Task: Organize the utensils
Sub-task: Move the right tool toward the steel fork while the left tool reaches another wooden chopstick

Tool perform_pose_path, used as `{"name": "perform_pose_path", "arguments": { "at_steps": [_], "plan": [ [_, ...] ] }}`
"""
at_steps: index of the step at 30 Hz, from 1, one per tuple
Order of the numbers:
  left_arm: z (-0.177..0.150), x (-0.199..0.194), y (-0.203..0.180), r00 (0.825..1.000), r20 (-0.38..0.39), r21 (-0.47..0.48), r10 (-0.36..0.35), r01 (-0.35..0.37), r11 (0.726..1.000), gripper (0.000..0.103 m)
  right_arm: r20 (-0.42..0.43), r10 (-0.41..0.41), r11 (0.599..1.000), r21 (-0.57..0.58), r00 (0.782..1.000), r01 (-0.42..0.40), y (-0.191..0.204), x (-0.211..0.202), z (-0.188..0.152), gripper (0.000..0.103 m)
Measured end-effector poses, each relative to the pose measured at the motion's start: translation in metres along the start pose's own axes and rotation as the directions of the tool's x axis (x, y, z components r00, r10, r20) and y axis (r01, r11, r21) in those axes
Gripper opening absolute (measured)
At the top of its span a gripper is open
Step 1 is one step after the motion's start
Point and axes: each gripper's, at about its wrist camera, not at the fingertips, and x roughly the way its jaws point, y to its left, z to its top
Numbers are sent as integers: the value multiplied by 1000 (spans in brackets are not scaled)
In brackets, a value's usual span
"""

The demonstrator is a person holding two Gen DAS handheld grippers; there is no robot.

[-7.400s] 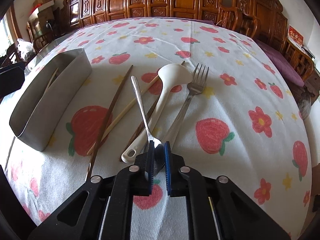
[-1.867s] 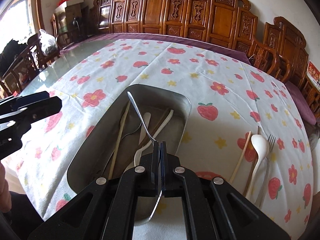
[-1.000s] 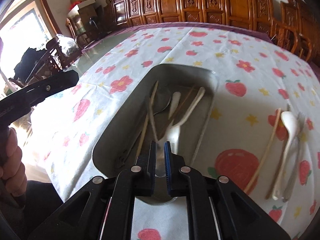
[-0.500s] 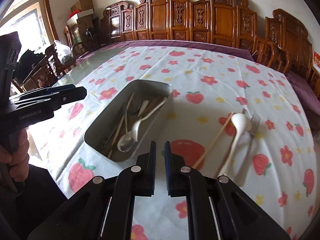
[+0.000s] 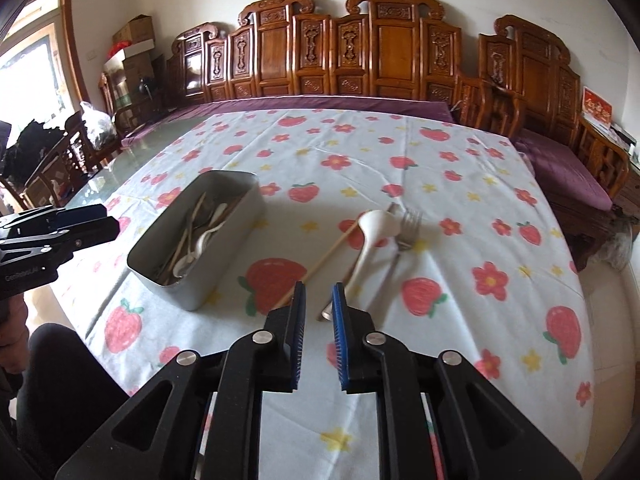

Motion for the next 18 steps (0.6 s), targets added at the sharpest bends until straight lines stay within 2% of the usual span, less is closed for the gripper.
{"name": "perform_pose_path", "arguments": {
  "at_steps": [1,2,4,10,18],
  "plan": [
    [0,1,-4,1000,-5,4,-4,4,1000,43,-3,-3,1000,10,1000,3,-5,0,-3,19],
    [0,2,-6,1000,-9,8,-7,7,1000,50,-7,-4,1000,17,1000,4,-8,1,-6,19],
    [-1,8,-14,1000,-20,22,-14,14,1000,53,-17,-5,1000,23,1000,6,-15,6,-11,19],
    [7,41,-31,998,-68,52,-19,22,998,53,-69,-8,1000,20,998,9,-33,36,-12,20],
    [27,104,-47,983,-170,77,-73,87,993,51,-112,-9,1000,28,994,12,-56,78,5,20]
  ]
}}
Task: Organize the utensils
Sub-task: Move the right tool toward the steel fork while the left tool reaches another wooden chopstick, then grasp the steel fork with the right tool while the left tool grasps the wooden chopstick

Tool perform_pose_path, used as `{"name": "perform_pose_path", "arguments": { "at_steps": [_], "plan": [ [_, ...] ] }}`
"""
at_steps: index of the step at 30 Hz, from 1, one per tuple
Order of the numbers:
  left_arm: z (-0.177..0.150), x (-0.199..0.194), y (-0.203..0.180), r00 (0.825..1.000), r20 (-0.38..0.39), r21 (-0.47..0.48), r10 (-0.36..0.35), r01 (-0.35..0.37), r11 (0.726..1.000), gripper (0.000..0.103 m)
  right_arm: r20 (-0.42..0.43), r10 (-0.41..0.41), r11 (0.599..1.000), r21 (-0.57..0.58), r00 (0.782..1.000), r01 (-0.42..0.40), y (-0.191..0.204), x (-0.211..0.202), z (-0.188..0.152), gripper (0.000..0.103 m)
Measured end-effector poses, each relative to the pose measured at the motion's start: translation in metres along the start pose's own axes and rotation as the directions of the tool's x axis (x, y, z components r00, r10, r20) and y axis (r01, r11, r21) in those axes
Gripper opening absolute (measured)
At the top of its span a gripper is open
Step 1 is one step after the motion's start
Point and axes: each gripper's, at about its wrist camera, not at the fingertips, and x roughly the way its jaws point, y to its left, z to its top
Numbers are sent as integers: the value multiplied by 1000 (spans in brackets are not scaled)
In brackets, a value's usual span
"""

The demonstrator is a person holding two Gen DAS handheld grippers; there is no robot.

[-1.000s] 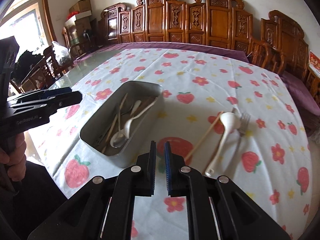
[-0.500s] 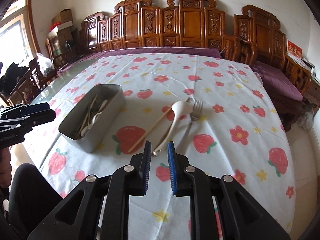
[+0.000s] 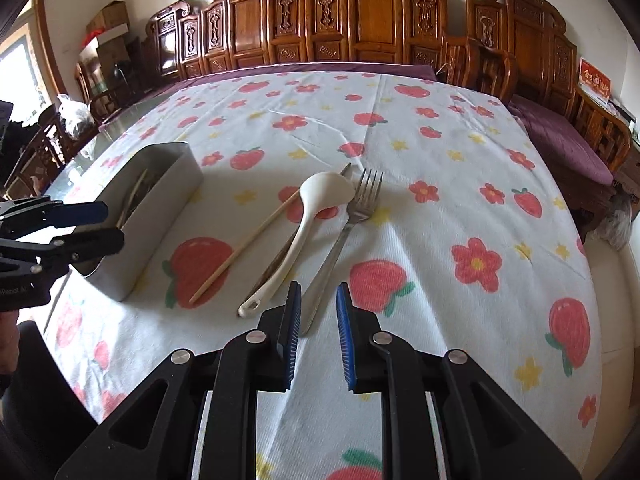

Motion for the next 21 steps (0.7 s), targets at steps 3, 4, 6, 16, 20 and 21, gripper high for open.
{"name": "perform_pose_path", "arguments": {
  "at_steps": [3,4,6,16,20,21],
  "plan": [
    [9,23,-7,999,-30,28,-16,17,999,45,-18,5,1000,21,1000,-4,-6,15,7,25],
    [12,32,-10,999,-42,36,-20,21,999,44,-23,3,1000,23,1000,-2,-8,21,9,29],
    [16,47,-14,998,-65,49,-27,30,998,34,-32,-1,1000,29,999,1,-12,29,10,30],
    [26,96,-32,991,-122,62,-57,64,996,22,-56,7,998,60,998,-4,-24,44,10,30],
    [25,109,-31,990,-141,81,-19,31,996,9,-62,9,998,62,998,-5,-24,49,11,30],
    [25,109,-30,990,-140,83,-20,31,996,7,-66,6,998,58,998,-2,-23,51,12,30]
  ]
}}
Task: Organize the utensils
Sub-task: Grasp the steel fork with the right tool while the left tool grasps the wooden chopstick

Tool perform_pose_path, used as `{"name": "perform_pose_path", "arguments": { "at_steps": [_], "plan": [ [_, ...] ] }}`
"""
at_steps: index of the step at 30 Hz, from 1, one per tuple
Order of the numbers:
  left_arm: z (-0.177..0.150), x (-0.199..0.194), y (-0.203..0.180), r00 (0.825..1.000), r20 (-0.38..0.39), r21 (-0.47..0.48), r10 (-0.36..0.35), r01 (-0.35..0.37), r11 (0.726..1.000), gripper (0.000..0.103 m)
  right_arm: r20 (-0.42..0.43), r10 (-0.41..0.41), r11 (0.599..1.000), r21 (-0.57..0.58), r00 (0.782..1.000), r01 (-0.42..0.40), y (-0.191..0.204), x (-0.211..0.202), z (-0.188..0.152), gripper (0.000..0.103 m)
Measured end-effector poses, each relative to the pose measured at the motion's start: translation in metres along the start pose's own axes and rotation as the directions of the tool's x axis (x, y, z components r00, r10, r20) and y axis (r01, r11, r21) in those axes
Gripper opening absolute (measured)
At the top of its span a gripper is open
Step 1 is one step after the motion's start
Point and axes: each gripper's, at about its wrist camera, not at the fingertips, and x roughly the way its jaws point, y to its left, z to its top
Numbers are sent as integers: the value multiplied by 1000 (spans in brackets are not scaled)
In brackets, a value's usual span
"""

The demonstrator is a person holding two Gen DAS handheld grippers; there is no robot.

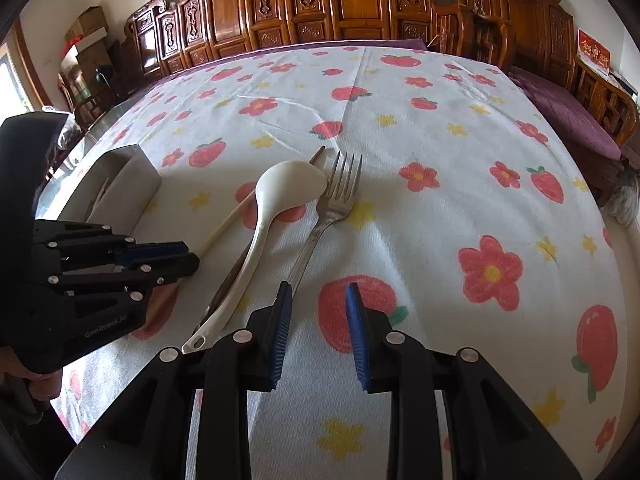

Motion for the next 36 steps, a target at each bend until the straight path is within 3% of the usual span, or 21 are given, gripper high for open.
{"name": "perform_pose_path", "arguments": {
  "at_steps": [13,18,21,23,31,36],
  "plan": [
    [-22,-49,6,998,57,-1,-39,39,999,4,-8,-19,1000,9,1000,19,10,26,17,30],
    [-30,-78,10,995,95,4,-37,37,999,4,-24,-72,997,-13,997,72,15,34,25,30],
    [-35,-93,15,994,107,-7,-29,30,1000,4,-51,-122,991,-54,991,120,20,34,24,25],
    [-37,-102,18,993,112,-20,-26,28,999,4,-85,-140,989,-57,987,135,19,33,24,13],
    [-41,-143,18,987,158,-29,-14,19,999,4,-165,-149,989,-17,975,148,6,15,2,9],
    [-49,-166,15,984,178,-39,-8,16,999,4,-160,-140,989,19,977,145,1,-5,-14,9]
  ]
}}
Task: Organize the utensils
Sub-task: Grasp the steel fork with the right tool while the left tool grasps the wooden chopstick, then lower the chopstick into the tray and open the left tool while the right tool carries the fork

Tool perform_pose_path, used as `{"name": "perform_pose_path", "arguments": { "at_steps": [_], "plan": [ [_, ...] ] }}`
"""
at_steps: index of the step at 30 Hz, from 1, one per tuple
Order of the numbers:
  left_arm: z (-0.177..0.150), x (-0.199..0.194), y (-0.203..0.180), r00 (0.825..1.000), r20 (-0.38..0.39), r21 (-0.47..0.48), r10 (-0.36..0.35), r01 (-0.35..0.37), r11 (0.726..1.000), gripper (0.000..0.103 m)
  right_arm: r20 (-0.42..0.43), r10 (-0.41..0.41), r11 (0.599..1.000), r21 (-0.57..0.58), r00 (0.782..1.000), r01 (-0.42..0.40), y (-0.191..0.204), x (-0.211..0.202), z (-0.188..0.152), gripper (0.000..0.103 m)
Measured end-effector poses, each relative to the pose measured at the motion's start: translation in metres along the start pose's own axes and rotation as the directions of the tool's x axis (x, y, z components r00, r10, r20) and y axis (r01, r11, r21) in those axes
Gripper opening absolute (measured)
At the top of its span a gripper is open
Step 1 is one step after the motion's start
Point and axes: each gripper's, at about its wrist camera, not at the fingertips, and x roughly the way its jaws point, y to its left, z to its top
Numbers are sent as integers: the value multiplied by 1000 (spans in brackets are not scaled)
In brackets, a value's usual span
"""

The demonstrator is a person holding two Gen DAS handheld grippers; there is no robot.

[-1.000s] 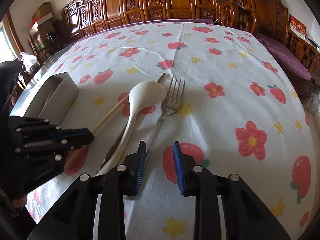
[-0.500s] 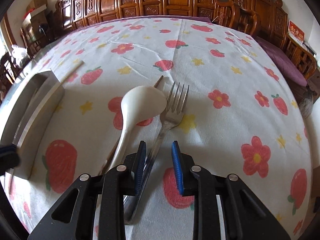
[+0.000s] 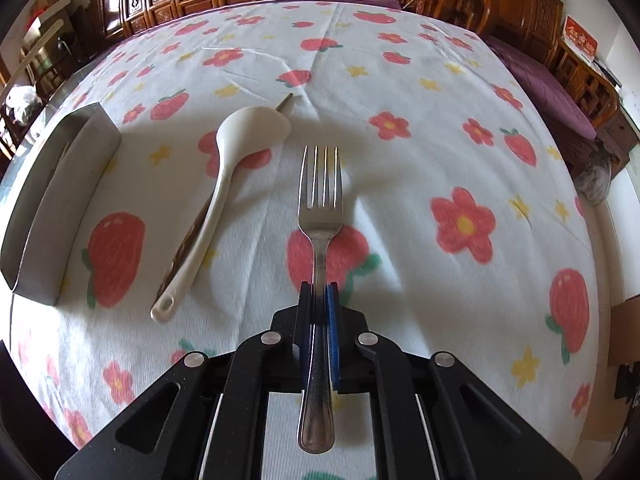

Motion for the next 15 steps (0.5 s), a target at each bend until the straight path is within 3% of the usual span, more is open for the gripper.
{"name": "perform_pose_path", "arguments": {
  "at_steps": [15],
  "plan": [
    [-26,-45,27,998,43,-69,40,-37,997,4,111,84,992,-107,990,-73,36,-65,-29,9]
  ]
}}
